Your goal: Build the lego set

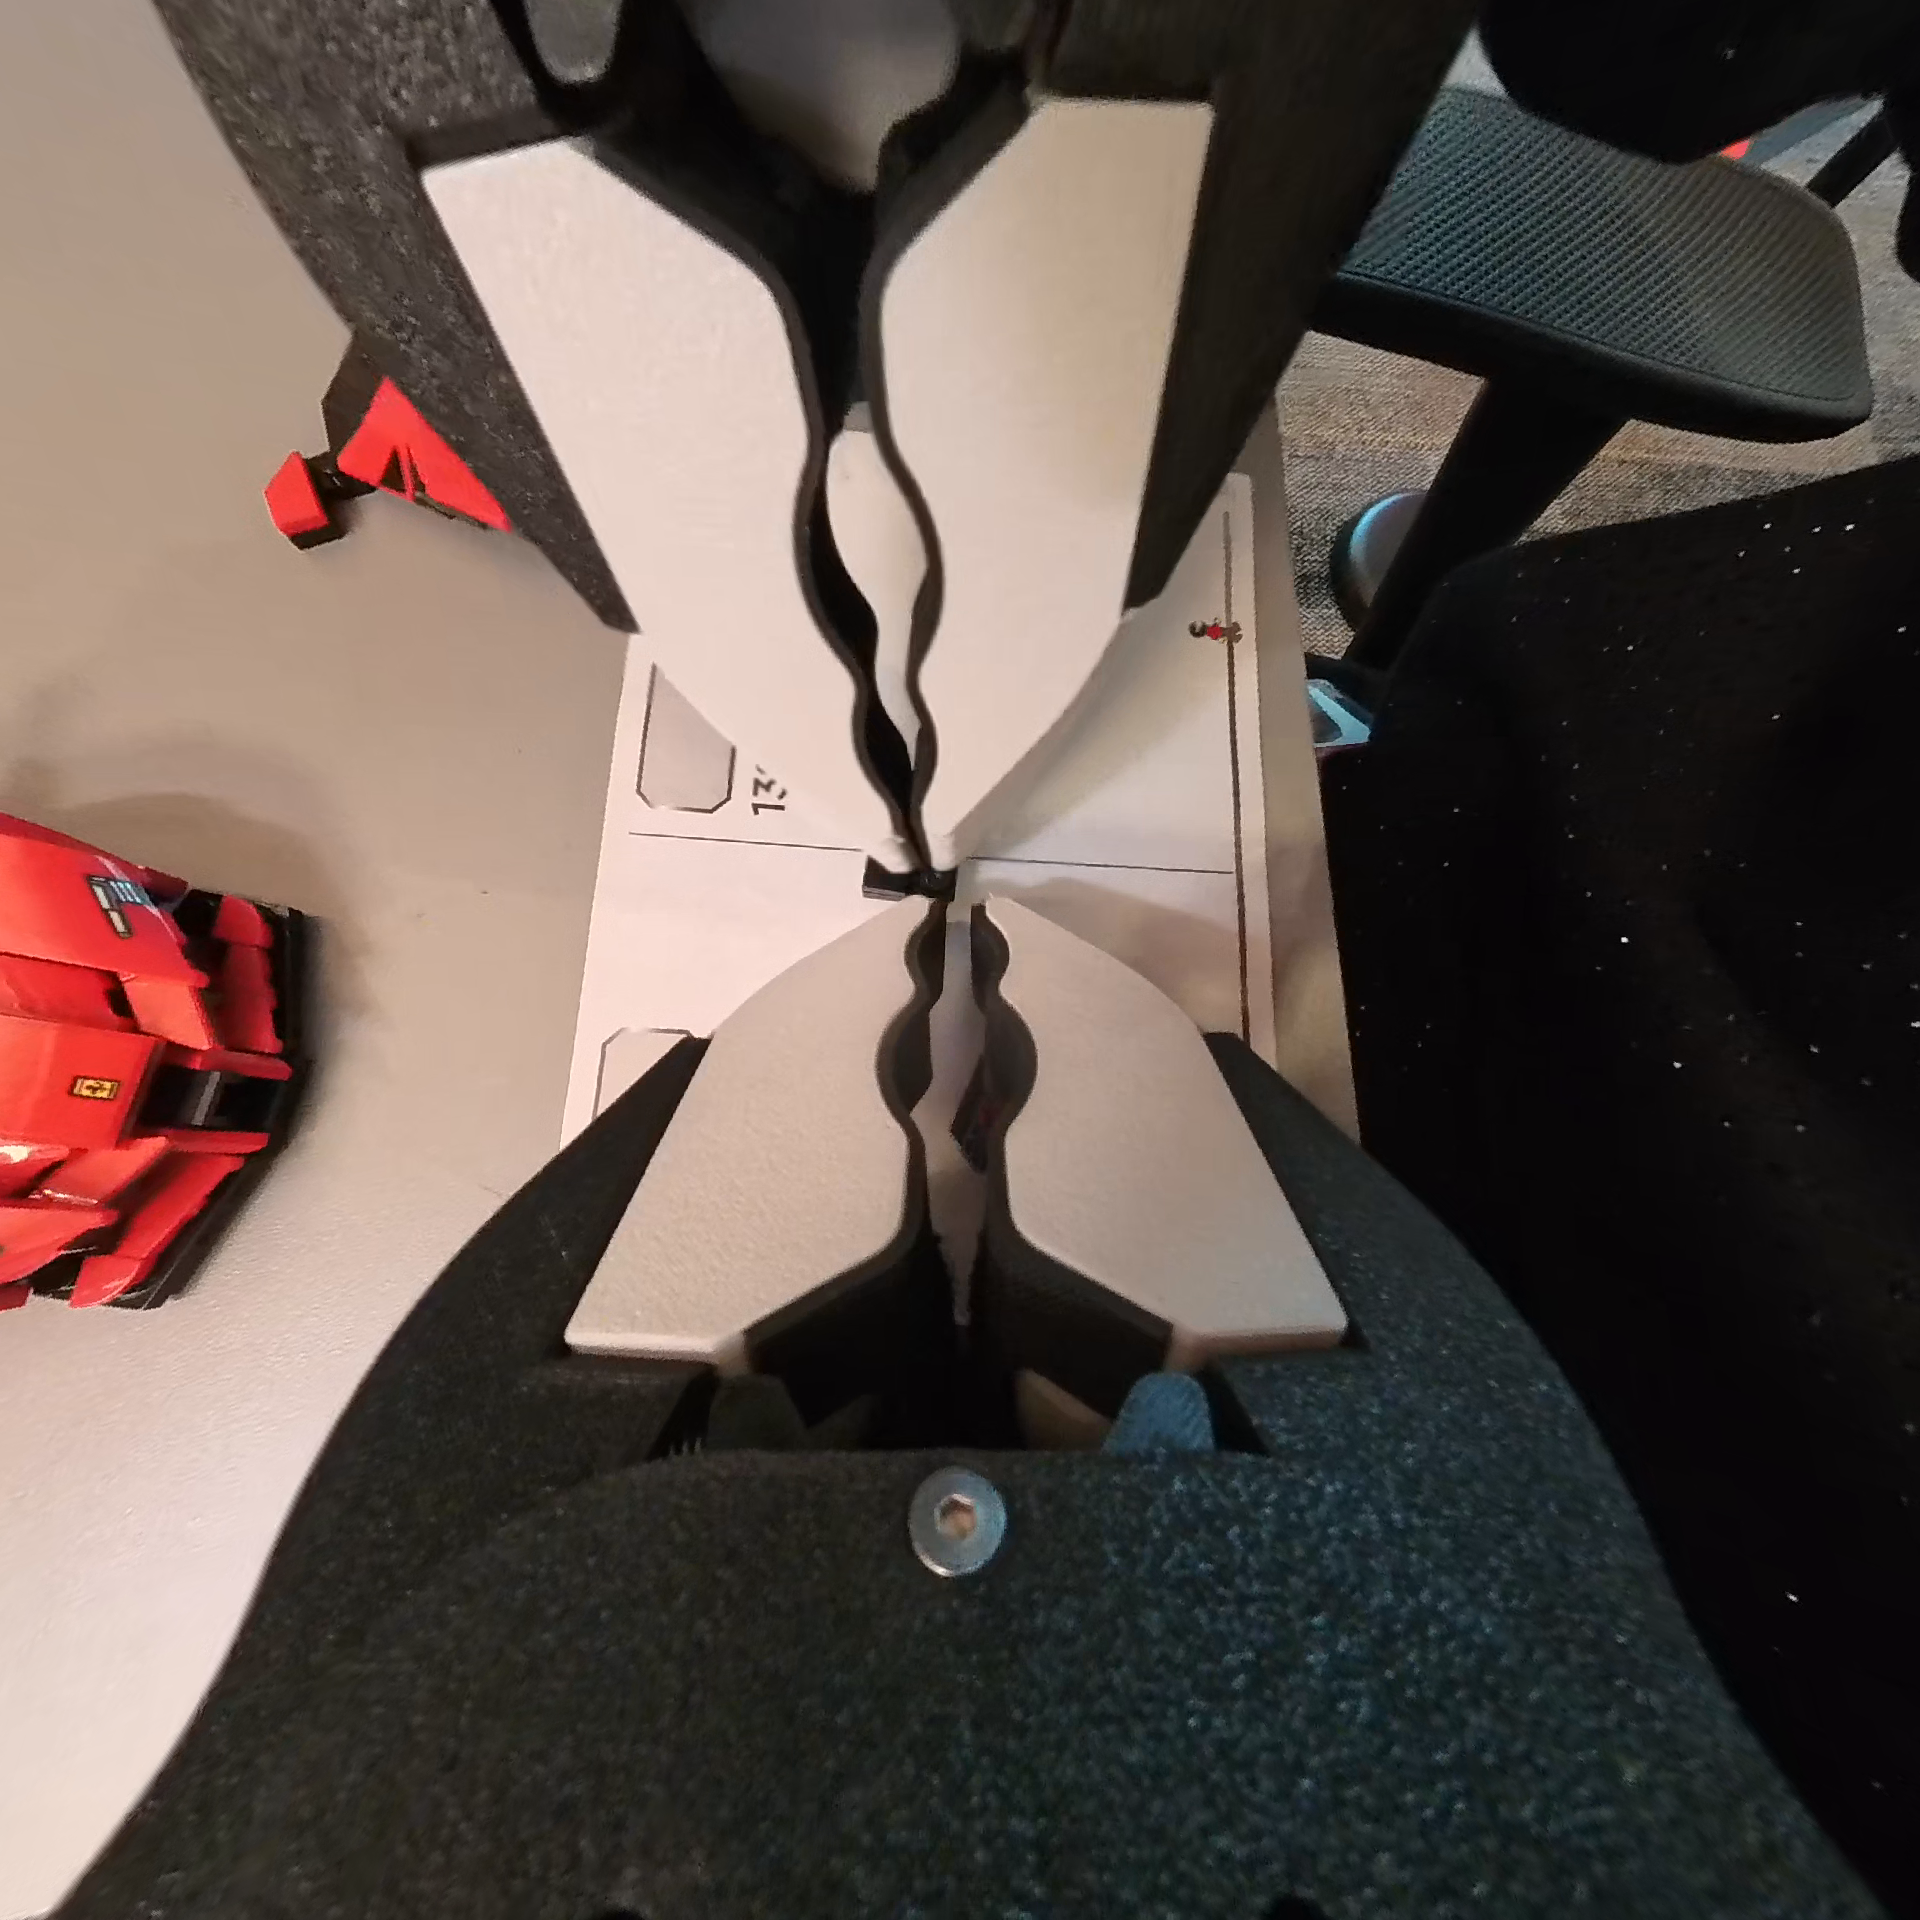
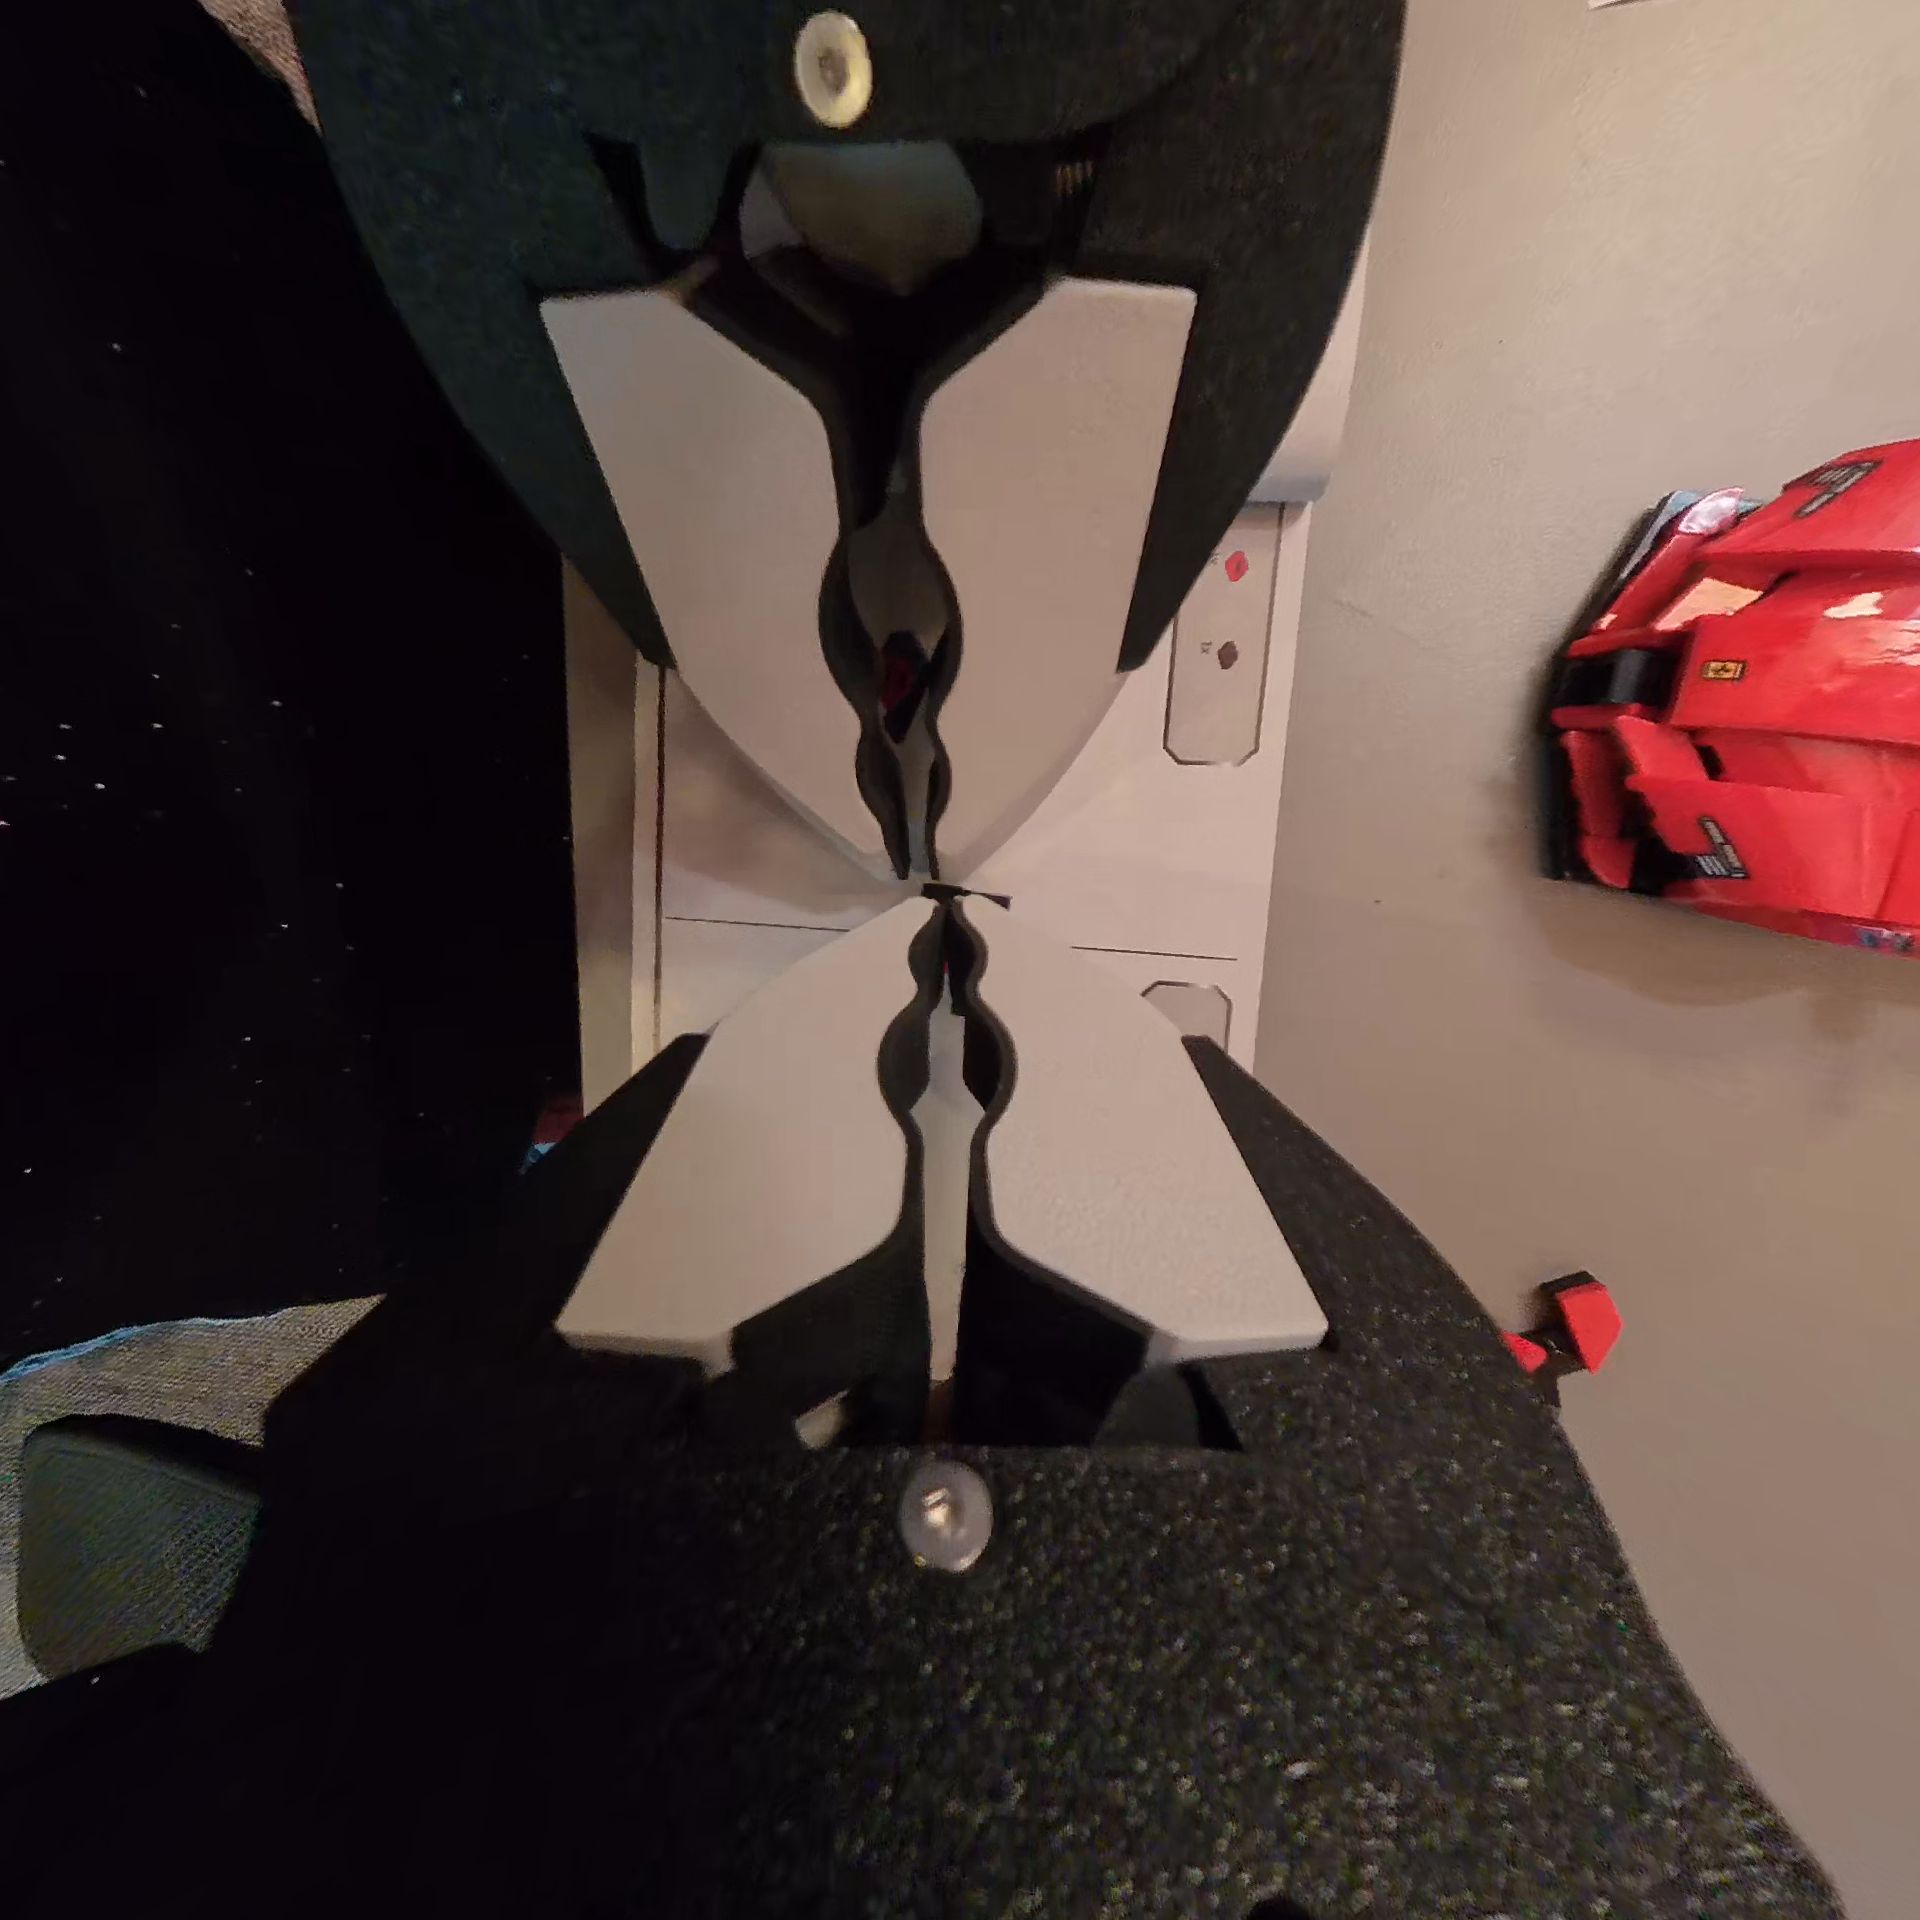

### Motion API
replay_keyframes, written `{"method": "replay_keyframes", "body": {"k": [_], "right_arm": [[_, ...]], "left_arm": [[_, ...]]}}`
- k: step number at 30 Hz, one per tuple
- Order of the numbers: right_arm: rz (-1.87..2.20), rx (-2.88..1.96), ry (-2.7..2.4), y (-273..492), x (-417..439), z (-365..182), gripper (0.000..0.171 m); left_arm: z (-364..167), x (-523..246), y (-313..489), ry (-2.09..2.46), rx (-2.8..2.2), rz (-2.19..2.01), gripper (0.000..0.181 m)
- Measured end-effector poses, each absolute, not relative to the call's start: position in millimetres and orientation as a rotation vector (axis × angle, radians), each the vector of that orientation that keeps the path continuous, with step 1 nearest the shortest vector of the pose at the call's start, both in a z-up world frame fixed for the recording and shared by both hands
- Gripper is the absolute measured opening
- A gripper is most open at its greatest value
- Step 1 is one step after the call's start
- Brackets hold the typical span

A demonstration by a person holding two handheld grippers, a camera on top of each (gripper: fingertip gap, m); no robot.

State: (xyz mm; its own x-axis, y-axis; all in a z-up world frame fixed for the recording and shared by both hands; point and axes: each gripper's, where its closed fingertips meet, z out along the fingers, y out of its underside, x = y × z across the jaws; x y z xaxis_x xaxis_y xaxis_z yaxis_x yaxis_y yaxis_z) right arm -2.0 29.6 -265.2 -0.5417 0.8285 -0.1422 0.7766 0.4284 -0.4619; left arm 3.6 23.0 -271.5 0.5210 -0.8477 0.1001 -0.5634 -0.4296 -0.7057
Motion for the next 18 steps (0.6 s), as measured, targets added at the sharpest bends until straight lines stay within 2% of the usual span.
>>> {"method": "replay_keyframes", "body": {"k": [18], "right_arm": [[0.657, -1.546, -2.518, 29.8, -0.2, -268.6, 0.0]], "left_arm": [[-274.7, 3.5, 25.4, 1.123, -2.149, -0.594, 0.001]]}}
